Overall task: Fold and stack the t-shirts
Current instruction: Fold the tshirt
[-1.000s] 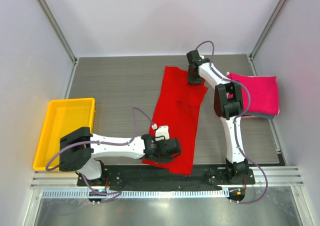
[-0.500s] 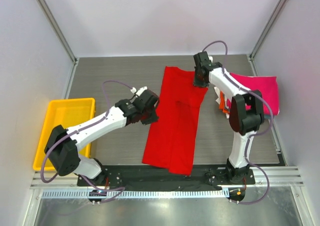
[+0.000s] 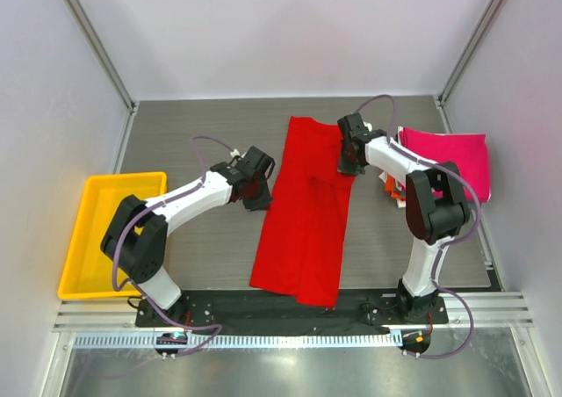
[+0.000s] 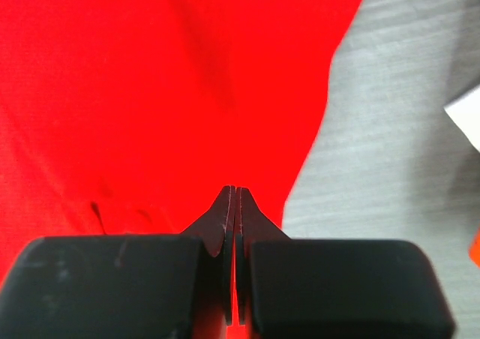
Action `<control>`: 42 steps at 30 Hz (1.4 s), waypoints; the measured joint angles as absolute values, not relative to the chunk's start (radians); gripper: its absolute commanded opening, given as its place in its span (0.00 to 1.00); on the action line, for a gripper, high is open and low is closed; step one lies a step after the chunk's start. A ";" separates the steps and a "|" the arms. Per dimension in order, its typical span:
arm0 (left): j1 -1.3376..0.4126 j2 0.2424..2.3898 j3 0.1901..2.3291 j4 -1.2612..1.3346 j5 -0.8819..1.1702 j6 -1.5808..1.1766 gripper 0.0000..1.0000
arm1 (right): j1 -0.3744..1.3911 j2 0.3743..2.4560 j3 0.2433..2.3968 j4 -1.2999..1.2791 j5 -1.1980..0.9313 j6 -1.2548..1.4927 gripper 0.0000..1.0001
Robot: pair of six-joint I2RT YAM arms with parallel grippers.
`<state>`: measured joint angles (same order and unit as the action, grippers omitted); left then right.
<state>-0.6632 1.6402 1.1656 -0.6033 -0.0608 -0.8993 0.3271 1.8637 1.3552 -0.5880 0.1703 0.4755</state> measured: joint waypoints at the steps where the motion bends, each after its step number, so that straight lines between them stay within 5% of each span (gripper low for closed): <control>1: -0.664 1.640 1.149 -0.591 -0.059 -0.899 0.00 | 0.327 1.885 1.368 -0.583 0.171 0.477 0.01; 19: -0.598 1.495 0.876 -0.545 -0.073 -0.874 0.00 | 0.390 2.277 1.841 -0.651 0.208 0.496 0.01; 23: -0.593 1.427 0.856 -0.545 -0.073 -0.855 0.00 | 0.406 2.310 1.901 -0.660 0.219 0.507 0.52; 24: -0.593 1.400 0.841 -0.543 -0.072 -0.854 0.01 | 0.410 2.303 1.895 -0.662 0.222 0.509 0.53; 29: -0.598 1.262 0.739 -0.538 -0.044 -0.865 0.03 | 0.418 2.188 1.744 -0.648 0.235 0.500 0.61; 33: -0.641 1.169 0.660 -0.526 -0.030 -0.895 0.16 | 0.432 1.948 1.481 -0.593 0.245 0.502 0.65; 42: -0.775 1.065 0.514 -0.460 -0.017 -0.997 0.27 | 0.598 1.198 0.744 -0.519 0.196 0.641 0.52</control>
